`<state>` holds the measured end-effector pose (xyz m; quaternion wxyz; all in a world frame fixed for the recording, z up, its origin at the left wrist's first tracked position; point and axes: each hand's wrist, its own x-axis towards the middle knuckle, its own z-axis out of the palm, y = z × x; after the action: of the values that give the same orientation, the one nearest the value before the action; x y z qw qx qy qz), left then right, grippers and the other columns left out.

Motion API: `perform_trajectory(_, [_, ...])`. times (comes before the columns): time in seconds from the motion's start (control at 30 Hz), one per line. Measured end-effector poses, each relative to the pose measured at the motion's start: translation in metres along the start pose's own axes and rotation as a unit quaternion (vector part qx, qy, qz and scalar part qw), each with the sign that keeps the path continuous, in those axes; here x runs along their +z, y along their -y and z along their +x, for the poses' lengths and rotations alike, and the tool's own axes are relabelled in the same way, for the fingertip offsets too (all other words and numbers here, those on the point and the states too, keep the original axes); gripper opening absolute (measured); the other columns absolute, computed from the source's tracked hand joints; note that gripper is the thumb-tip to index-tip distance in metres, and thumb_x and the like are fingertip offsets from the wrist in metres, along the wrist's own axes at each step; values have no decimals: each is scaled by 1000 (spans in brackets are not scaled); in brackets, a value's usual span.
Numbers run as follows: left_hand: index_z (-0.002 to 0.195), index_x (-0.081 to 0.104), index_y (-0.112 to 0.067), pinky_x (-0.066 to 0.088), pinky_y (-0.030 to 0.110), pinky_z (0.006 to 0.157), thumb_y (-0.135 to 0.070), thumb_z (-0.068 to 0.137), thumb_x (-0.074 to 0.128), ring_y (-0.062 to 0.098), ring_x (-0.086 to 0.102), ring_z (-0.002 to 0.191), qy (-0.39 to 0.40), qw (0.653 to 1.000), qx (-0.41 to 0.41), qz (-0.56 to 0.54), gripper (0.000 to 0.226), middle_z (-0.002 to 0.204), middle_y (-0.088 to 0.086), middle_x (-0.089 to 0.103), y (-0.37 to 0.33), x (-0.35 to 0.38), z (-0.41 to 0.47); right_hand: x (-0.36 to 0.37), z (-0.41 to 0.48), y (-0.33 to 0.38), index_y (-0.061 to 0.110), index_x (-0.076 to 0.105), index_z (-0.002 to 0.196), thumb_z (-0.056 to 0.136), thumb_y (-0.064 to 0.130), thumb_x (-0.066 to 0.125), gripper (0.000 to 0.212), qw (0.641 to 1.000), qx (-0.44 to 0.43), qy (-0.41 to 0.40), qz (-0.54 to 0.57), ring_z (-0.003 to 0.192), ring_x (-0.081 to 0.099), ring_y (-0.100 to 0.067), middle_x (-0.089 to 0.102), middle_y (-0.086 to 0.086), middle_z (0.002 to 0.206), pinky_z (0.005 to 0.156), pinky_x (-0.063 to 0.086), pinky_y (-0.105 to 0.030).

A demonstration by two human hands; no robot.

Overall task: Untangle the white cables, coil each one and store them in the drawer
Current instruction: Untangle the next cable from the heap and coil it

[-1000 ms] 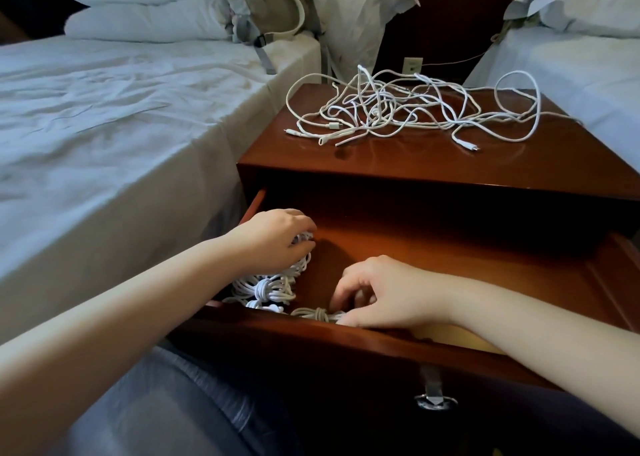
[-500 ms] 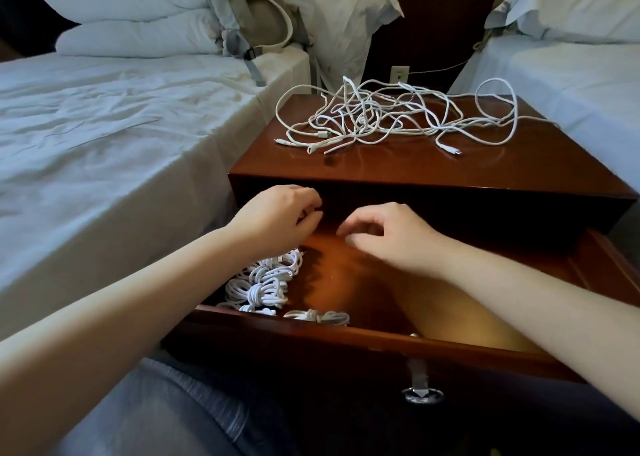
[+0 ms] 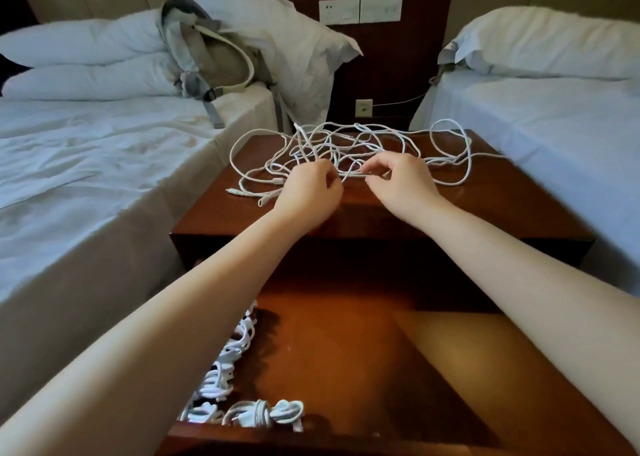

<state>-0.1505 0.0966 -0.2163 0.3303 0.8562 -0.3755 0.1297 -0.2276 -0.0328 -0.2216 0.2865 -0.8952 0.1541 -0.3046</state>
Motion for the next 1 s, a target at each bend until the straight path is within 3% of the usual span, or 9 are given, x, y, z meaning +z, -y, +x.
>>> perform_trajectory(0.17, [105,60,-1,33,22,79,-6,87,49,27,54,102,-8,1000,14,-9,22,107,14,60,-4,32,19,5,26,-31,15,65,108,88,12,57,22,995,-19,-38,-86,89,52,-17,51,5,93,71,36,-26])
perform_trajectory(0.3, [134,42,-5,33,30,100,-7,88,47,26,43,124,35,999,-8,-13,47,131,13,50,-9,44,30,6,37,-44,14,64,112,90,25,62,25,992,-27,17,-120,106,50,-25,54,-6,107,82,43,-33])
perform_trajectory(0.37, [142,32,-8,35,34,100,-12,90,46,26,44,124,76,997,-21,-20,54,132,11,51,-9,49,36,7,39,-45,15,66,109,92,27,59,22,988,-36,44,-141,110,46,-24,55,-6,110,86,42,-35])
perform_trajectory(0.43, [133,43,-9,42,31,87,-18,94,45,20,54,107,68,996,-29,-52,40,115,7,60,-9,50,40,7,39,-45,13,65,101,94,21,55,15,988,-64,26,-140,106,47,-23,57,-4,105,79,40,-33])
perform_trajectory(0.5, [102,57,-12,39,22,68,-22,96,46,10,54,80,18,994,-17,-102,16,90,0,61,-9,48,41,6,36,-45,15,58,92,95,17,51,8,991,-85,-9,-104,92,51,-20,58,1,92,69,35,-29])
perform_trajectory(0.63, [75,53,-14,34,9,55,-13,94,52,0,45,56,-97,983,42,-151,19,60,-11,47,-8,40,39,3,33,-47,18,52,88,96,23,52,9,996,-88,-8,-10,66,51,-13,58,5,73,60,38,-31])
perform_trajectory(0.83, [65,52,-4,30,11,52,-7,91,54,0,42,50,-247,954,37,-167,26,50,-12,36,6,21,43,-3,38,-61,16,54,82,96,28,49,19,997,-21,14,-76,88,50,-19,56,2,85,69,33,-30])
perform_trajectory(0.93, [63,49,-5,32,16,54,-9,91,54,7,41,51,-226,965,-9,-133,29,49,-5,41,16,20,42,-10,39,-70,15,60,83,97,30,47,24,997,29,-7,-66,87,56,-21,63,1,85,69,42,-34])
perform_trajectory(1.0, [68,56,4,33,22,55,-13,92,54,17,44,57,-176,974,-27,-142,29,57,14,53,20,24,41,-13,37,-72,16,63,89,97,31,46,24,997,35,-38,-61,81,60,-21,66,0,82,69,48,-36])
